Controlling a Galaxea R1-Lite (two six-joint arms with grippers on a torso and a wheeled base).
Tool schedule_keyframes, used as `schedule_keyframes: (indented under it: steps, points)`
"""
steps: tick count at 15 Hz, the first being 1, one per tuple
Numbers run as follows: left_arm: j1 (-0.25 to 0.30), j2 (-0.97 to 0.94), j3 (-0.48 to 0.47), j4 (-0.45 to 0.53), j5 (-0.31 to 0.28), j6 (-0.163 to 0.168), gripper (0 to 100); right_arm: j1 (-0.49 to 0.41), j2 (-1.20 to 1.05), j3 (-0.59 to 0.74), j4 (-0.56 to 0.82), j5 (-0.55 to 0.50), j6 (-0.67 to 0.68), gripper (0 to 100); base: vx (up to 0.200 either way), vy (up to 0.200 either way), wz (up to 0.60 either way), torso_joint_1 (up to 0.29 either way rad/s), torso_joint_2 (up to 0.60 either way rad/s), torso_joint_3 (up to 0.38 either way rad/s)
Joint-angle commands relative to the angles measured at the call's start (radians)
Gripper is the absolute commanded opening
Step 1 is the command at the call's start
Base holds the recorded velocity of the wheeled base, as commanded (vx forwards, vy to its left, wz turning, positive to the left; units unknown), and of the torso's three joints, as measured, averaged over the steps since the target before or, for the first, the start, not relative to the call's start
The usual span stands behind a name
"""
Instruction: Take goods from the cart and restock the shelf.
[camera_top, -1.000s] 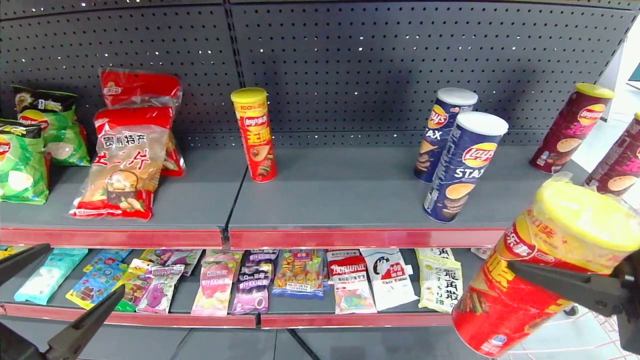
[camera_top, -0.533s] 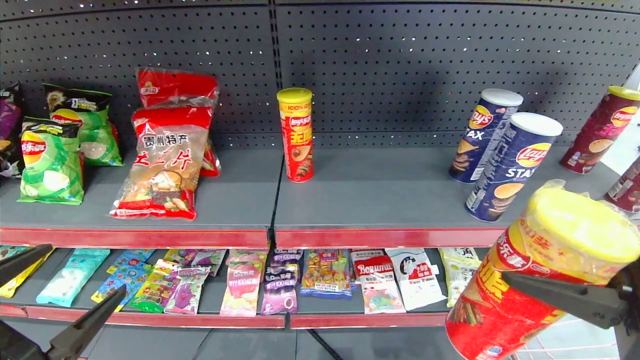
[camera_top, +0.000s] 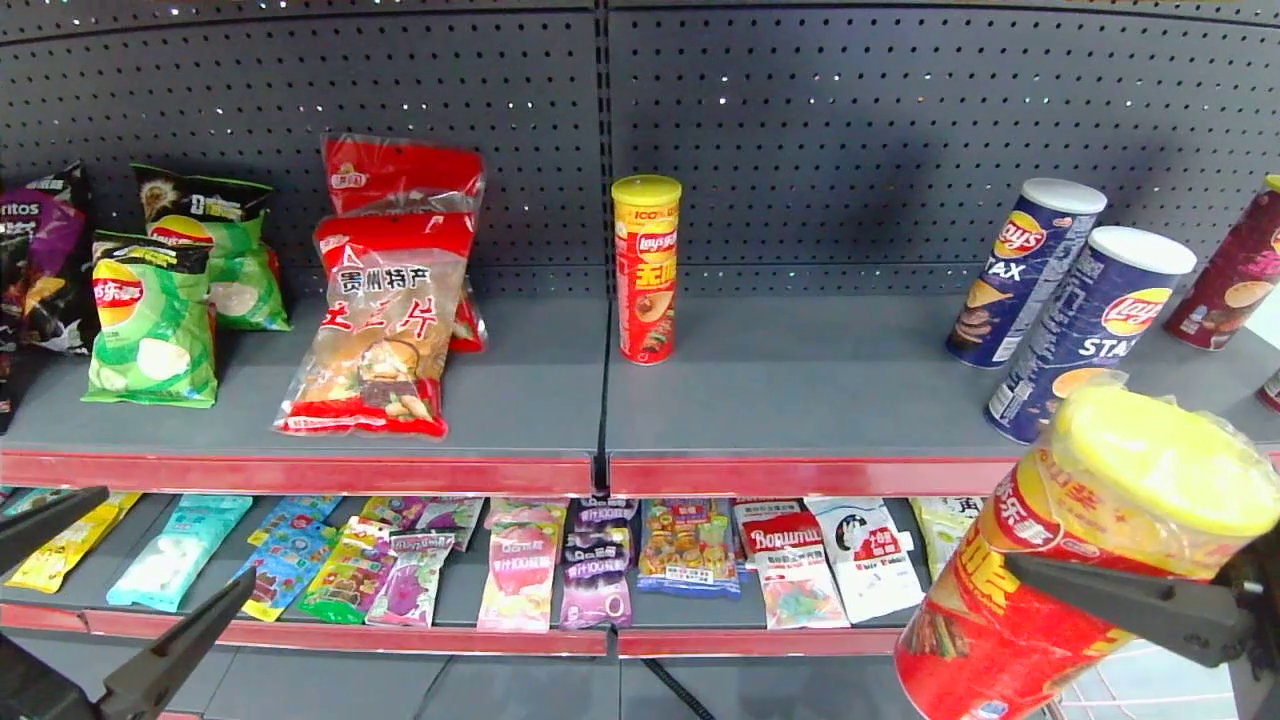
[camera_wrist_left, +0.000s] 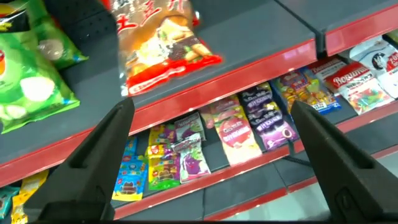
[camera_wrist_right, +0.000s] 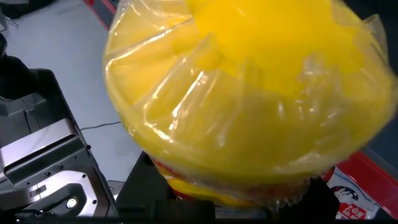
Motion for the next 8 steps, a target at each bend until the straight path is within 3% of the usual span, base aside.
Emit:
schedule_keyframes:
  steps: [1,3,8]
  points:
    - [0.000,0.008,-0.004,-0.001,0.002,0.002,100,0.001,0.002,0.005,-0.001,0.000,0.000,0,0.000,0.000,0.00,0.000,0.00,0.000]
    - [0.001,0.008,-0.004,-0.001,0.002,0.003,100,0.001,0.000,0.011,-0.001,0.000,0.000,0,0.000,0.000,0.00,0.000,0.00,0.000]
    - [0.001,0.016,-0.004,0.001,0.003,0.003,100,-0.001,0.002,0.011,-0.001,0.000,0.000,0,0.200,0.000,0.00,-0.002,0.00,0.003]
